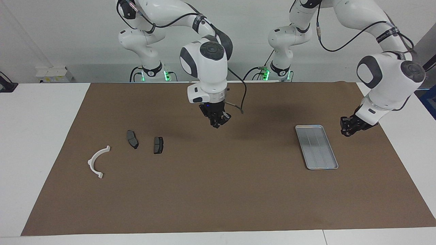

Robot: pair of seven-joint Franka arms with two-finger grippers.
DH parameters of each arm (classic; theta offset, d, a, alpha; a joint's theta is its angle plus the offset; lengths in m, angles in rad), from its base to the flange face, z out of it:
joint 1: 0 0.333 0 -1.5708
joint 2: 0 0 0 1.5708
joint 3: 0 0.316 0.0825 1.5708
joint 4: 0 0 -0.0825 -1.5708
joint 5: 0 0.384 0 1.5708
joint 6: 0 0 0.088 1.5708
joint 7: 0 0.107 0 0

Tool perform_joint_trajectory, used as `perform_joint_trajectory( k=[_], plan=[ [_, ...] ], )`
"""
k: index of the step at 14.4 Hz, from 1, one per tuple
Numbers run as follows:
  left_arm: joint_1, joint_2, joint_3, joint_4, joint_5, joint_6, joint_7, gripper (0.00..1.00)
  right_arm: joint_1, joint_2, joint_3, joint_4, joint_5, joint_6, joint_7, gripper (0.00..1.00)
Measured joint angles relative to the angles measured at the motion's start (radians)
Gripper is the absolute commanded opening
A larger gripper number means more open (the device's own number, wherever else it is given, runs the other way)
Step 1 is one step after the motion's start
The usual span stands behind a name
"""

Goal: Pick bearing gear from pile to tray

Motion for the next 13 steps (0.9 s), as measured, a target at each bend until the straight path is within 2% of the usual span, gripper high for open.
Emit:
perform_joint_trajectory(
  k=[1,3,5,10,13],
  plan=[
    [-0.004,-0.024,-0.009,-0.095,-0.008,0.077,-0.011,0.0,0.013,0.015,0.0,-0.001,0.0,0.012,0.019,0.0],
    [-0.024,-0.06,-0.02,-0.216,-0.011,0.154,-0.063,0.0,0.033,0.041,0.0,-0.002,0.0,0.021,0.035,0.0],
    [-0.062,-0.083,-0.022,-0.269,-0.011,0.172,-0.115,0.0,0.062,0.079,0.0,-0.005,0.0,0.051,0.061,0.0],
    [-0.085,-0.126,-0.021,-0.396,-0.011,0.28,-0.142,0.0,0.108,0.23,-0.002,-0.007,-0.001,0.234,0.112,0.0],
    [-0.084,-0.128,-0.018,-0.42,-0.011,0.308,-0.142,0.0,0.101,0.245,-0.01,-0.006,-0.001,0.261,0.112,0.0]
  ],
)
